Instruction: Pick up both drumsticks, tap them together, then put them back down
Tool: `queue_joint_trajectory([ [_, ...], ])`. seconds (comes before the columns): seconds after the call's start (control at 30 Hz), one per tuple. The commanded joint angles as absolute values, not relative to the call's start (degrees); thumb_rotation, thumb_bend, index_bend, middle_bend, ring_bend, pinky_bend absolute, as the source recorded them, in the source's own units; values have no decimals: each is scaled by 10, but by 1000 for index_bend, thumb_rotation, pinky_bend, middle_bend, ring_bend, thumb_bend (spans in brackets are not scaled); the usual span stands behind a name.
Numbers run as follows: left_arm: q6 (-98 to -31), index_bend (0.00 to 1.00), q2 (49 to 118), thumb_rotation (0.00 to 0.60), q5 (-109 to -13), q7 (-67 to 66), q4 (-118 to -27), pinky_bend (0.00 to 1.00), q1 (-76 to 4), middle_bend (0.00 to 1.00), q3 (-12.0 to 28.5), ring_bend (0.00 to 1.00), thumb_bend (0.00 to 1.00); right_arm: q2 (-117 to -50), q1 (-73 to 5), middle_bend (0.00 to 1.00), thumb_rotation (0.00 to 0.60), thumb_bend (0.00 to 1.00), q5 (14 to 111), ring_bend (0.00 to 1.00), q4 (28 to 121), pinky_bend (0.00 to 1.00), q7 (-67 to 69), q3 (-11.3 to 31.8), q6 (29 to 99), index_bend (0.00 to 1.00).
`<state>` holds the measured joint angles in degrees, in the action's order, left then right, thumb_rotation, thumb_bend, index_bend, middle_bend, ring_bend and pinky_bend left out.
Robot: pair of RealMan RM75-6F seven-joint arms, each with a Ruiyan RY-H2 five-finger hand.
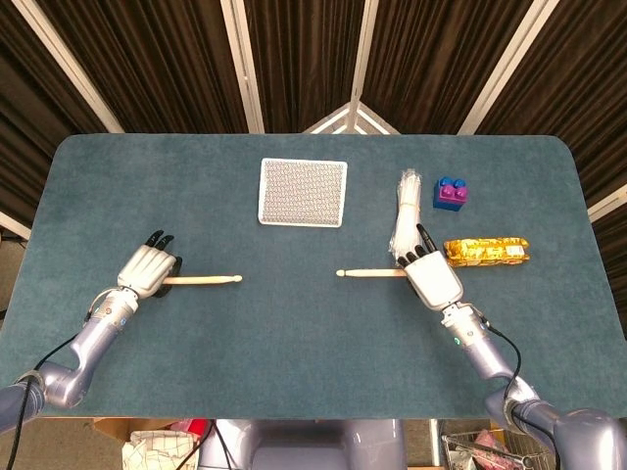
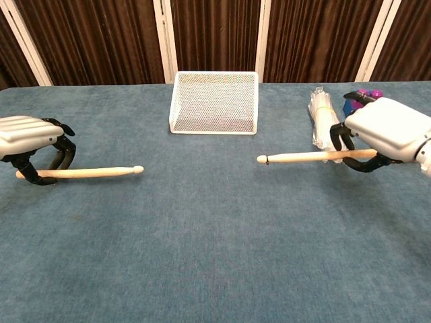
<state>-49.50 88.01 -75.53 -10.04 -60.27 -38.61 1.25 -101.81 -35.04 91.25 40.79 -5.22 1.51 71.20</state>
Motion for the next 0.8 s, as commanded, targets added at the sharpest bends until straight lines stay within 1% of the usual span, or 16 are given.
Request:
queue_joint_trajectory([
  [0.03,-492,593,885,600,-757,-101,-598,0,-388,550,13,98,448,-1030,-348,662,600,502,911,421,391,0,-34,12,702,698],
  [0.37,-476,560,893,600,-754,-106,-590,0,-389,546,12,98,448,-1049,-348,662,600,503,908,420,355,0,-21,5,676,698],
  [0.73,-464,474,873,600,-744,-110,-619,0,-389,502,17,72,448,-1048,-343,662,600,502,896,421,364,0,-33,12,665,698],
  [0.8,-463,464,868,600,-742,-112,-625,0,-388,488,18,65,448,-1045,-342,660,600,502,895,421,370,0,-36,12,663,685],
])
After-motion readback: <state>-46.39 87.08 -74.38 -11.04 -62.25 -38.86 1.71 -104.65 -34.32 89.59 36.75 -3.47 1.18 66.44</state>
